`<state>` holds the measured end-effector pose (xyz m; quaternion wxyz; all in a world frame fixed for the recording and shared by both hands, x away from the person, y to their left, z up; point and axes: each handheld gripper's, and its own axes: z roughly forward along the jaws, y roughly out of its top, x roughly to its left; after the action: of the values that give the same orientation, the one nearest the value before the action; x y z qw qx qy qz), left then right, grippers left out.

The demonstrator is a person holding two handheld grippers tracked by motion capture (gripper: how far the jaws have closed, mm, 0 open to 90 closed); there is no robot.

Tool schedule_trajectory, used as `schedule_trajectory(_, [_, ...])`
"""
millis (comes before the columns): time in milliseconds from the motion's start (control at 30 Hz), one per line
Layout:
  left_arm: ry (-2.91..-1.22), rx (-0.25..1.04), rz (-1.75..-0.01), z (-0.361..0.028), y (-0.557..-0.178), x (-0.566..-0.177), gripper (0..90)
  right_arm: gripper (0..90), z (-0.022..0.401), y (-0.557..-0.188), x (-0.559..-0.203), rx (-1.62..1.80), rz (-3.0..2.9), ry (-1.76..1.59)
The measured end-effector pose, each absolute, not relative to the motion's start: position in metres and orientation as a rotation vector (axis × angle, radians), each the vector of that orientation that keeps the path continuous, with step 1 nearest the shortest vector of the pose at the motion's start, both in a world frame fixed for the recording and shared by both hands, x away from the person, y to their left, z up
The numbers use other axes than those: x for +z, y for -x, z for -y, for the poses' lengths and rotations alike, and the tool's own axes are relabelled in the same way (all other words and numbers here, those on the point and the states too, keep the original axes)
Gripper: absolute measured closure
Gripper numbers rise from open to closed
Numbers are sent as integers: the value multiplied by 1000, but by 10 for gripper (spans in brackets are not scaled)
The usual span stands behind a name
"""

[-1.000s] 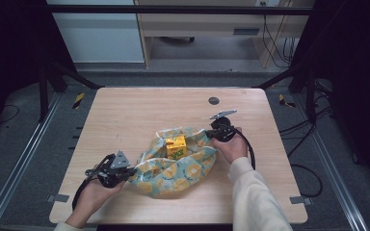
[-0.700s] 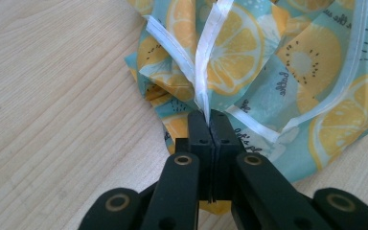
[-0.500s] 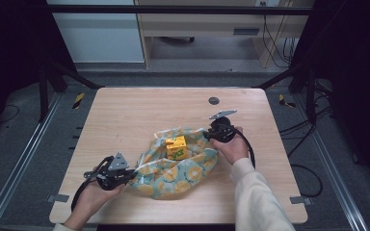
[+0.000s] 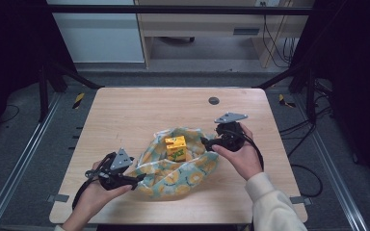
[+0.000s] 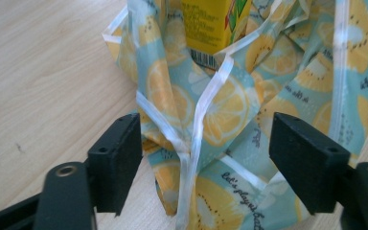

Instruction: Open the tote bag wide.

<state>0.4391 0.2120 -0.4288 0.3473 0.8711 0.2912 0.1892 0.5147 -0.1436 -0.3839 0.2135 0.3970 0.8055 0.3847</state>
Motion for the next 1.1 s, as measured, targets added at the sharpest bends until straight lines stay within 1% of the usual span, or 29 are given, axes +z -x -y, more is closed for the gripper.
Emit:
schedule_trajectory(200, [-2265,489,-768,-209,-448,-419,188,103,148,-488,-379,1097,-2260,-1042])
schedule_trajectory(400, [-2283,438,-774,-209,-460,-415,112,91,155,-470,-381,1124,-2277,-1007])
schedule_trajectory(800, [-2311,409,-794,-201,-485,-408,111,110,151,-446,-386,1118,-2329,-920])
schedule_trajectory(1100, [-2340,404,-785,-194,-494,-411,147,164,143,-441,-385,1106,-2372,-867])
